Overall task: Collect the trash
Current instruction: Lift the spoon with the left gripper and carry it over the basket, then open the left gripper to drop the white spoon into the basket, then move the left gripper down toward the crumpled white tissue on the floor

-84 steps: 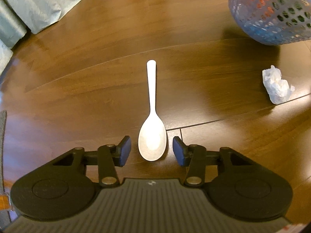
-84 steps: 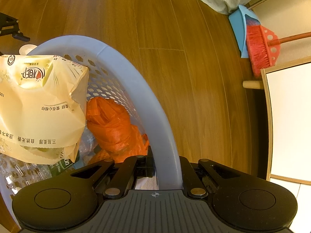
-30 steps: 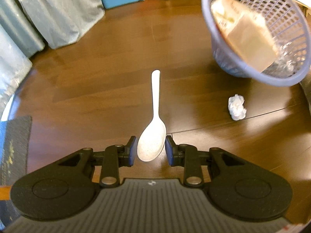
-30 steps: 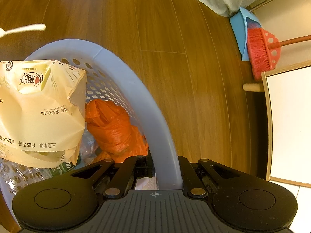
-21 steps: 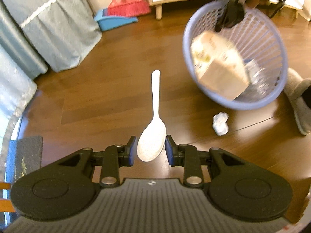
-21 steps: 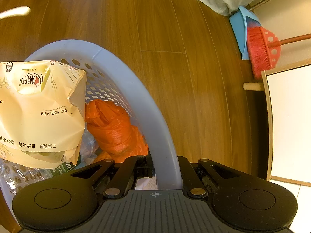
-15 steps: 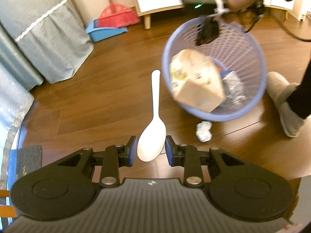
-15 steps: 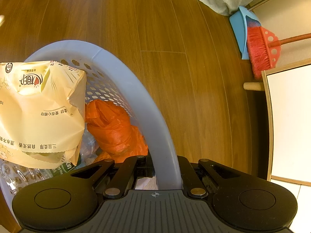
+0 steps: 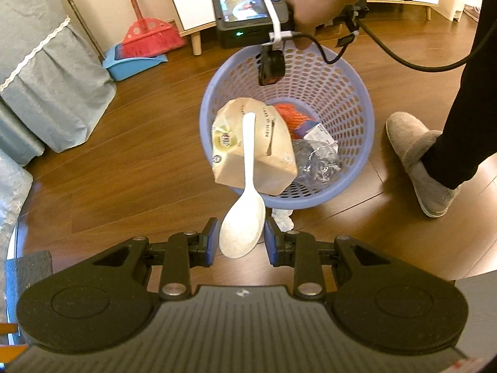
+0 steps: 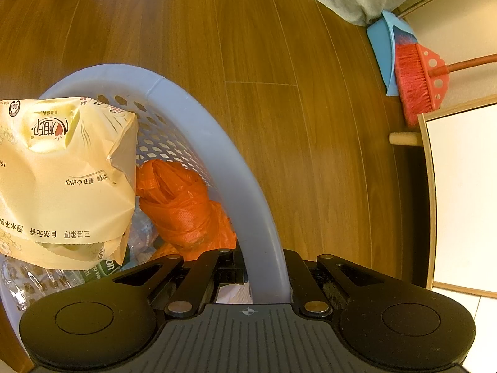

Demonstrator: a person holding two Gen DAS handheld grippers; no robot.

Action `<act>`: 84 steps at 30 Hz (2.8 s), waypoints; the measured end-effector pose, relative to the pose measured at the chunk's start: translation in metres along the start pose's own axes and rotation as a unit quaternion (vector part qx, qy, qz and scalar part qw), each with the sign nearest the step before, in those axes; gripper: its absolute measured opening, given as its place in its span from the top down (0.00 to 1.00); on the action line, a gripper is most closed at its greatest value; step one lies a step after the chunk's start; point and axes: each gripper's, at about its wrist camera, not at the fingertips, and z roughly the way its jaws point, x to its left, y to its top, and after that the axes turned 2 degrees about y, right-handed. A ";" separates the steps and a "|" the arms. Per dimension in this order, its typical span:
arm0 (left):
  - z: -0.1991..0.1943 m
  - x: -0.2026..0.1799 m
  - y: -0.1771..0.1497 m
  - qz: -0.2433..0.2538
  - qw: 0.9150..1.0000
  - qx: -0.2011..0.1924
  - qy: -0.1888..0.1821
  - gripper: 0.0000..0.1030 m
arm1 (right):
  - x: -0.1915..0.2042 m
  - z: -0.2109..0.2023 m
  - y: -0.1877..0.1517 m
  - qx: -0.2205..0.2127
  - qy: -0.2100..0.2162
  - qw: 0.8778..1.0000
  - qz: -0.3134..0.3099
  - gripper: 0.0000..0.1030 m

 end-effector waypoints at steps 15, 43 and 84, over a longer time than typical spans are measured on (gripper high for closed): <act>0.017 -0.009 0.021 0.022 1.000 -0.004 -0.006 0.75 | -0.001 0.000 -0.001 0.000 0.001 1.000 0.001 1.00; 0.070 -0.039 0.080 0.091 0.993 -0.069 0.003 0.61 | -0.013 0.007 -0.008 0.002 0.013 1.000 0.024 1.00; 0.169 -0.015 -0.077 0.015 1.000 0.018 0.010 0.32 | -0.030 0.014 -0.025 0.019 -0.003 0.999 0.037 1.00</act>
